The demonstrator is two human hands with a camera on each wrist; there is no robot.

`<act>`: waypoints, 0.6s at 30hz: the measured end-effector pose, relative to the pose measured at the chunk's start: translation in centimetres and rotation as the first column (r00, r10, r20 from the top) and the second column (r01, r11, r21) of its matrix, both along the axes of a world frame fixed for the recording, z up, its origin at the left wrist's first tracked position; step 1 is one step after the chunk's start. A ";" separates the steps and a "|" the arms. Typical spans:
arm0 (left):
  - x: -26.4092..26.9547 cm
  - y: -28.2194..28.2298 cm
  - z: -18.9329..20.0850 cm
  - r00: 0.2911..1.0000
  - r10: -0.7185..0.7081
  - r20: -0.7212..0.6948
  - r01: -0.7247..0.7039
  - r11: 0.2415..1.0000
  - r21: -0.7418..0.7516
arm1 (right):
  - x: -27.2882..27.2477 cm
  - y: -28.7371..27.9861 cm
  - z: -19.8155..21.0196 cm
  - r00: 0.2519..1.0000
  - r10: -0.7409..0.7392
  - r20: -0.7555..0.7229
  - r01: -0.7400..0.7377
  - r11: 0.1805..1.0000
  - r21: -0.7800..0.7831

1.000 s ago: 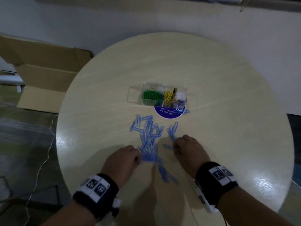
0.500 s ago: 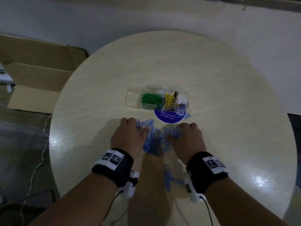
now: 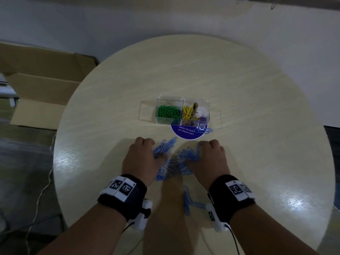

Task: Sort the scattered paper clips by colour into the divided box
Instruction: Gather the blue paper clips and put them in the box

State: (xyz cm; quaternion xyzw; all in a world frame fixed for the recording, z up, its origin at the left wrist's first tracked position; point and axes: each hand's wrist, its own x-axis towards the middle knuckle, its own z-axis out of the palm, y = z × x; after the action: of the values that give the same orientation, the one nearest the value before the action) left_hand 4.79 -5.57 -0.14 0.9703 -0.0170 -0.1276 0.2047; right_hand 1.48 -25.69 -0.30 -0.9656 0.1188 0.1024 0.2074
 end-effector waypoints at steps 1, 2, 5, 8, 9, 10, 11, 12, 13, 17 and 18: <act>0.0 -0.4 0.0 0.999 -0.039 0.003 0.039 0.999 0.007 | 0.0 0.4 -0.1 0.999 0.051 -0.006 -0.051 0.999 -0.003; 0.0 -0.8 0.0 0.996 -0.085 0.011 0.085 0.996 0.004 | 0.0 0.7 -0.1 0.996 0.089 -0.002 -0.089 0.996 0.013; 0.1 -1.4 -0.3 0.983 -0.183 0.026 0.184 0.982 -0.036 | 0.2 1.0 0.0 0.990 0.140 0.021 -0.142 0.987 0.072; 0.0 -1.3 0.1 0.980 -0.197 0.017 0.198 0.977 -0.073 | 0.2 0.8 0.4 0.992 0.122 -0.011 -0.120 0.986 0.118; 0.0 -1.3 0.2 0.985 -0.170 0.011 0.170 0.981 -0.091 | 0.2 0.7 0.6 0.995 0.101 -0.025 -0.098 0.989 0.114; 0.0 -1.2 0.3 0.992 -0.127 0.006 0.127 0.986 -0.104 | 0.3 0.6 0.7 0.995 0.088 -0.039 -0.084 0.992 0.090; 0.0 -1.2 0.5 0.997 -0.082 0.004 0.082 0.992 -0.097 | 0.4 0.6 0.8 0.993 0.099 -0.055 -0.097 0.994 0.047; 0.2 -1.3 0.5 0.998 -0.058 0.000 0.058 0.996 -0.063 | 0.6 0.7 0.8 0.988 0.133 -0.074 -0.133 0.991 0.004; 0.3 -1.5 0.5 0.998 -0.068 -0.010 0.068 0.998 -0.006 | 0.8 0.8 0.9 0.980 0.175 -0.091 -0.177 0.984 -0.022; 0.6 -2.1 0.5 0.972 -0.233 -0.007 0.232 0.968 0.099 | 1.0 1.1 1.1 0.952 0.280 -0.123 -0.287 0.957 -0.047; 0.6 -2.2 0.5 0.964 -0.267 0.012 0.264 0.959 0.101 | 0.9 1.0 1.1 0.949 0.289 -0.124 -0.297 0.954 -0.050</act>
State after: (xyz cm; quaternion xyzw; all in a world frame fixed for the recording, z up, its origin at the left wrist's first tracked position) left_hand 5.36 -7.76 0.34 0.9697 -0.1434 -0.1421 0.1375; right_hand 2.38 -24.67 0.80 -0.9715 -0.0106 0.1835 0.1497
